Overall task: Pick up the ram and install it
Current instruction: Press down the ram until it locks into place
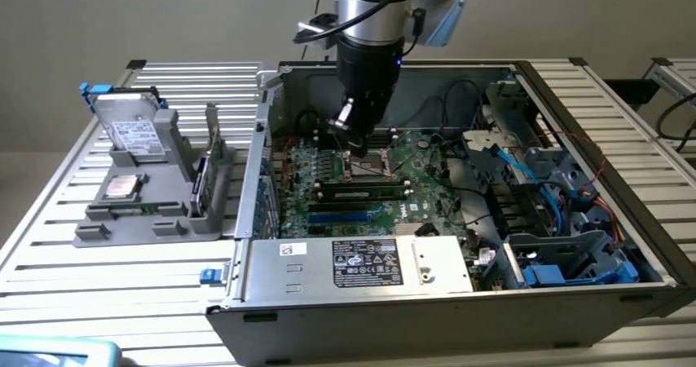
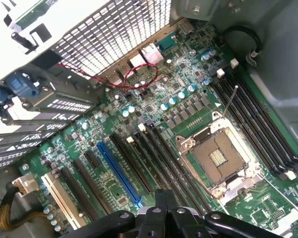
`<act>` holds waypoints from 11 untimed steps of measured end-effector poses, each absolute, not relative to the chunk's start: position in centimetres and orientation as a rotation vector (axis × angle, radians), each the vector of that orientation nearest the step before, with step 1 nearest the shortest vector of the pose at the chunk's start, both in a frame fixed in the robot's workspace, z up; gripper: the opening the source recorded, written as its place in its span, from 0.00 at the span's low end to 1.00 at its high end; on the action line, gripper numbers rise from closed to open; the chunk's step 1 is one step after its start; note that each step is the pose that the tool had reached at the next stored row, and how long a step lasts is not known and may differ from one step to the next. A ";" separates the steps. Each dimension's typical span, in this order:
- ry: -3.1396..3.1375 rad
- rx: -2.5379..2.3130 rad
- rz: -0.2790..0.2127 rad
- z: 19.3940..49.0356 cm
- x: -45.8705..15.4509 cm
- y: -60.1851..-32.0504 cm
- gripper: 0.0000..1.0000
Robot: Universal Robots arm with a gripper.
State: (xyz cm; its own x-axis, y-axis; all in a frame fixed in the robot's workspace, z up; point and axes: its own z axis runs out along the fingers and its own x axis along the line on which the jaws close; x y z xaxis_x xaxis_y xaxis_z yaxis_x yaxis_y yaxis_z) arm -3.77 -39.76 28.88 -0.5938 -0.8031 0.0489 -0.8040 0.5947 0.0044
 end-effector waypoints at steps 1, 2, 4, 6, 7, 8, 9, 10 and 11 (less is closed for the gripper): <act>-2.776 1.370 0.027 28.9 -3.8 -39.8 0.11; -2.788 1.346 0.027 28.9 -3.8 -39.8 0.11; -2.807 1.303 0.025 28.9 -3.8 -39.8 0.11; -2.817 1.267 0.021 28.9 -3.8 -39.8 0.11; -2.823 1.249 0.019 28.9 -3.8 -39.8 0.11; -2.827 1.232 0.016 28.9 -3.8 -39.8 0.11; -2.832 1.214 0.014 28.9 -3.8 -39.8 0.11; -2.837 1.198 0.012 28.9 -3.8 -39.8 0.11; -2.843 1.181 0.010 28.9 -3.8 -39.8 0.11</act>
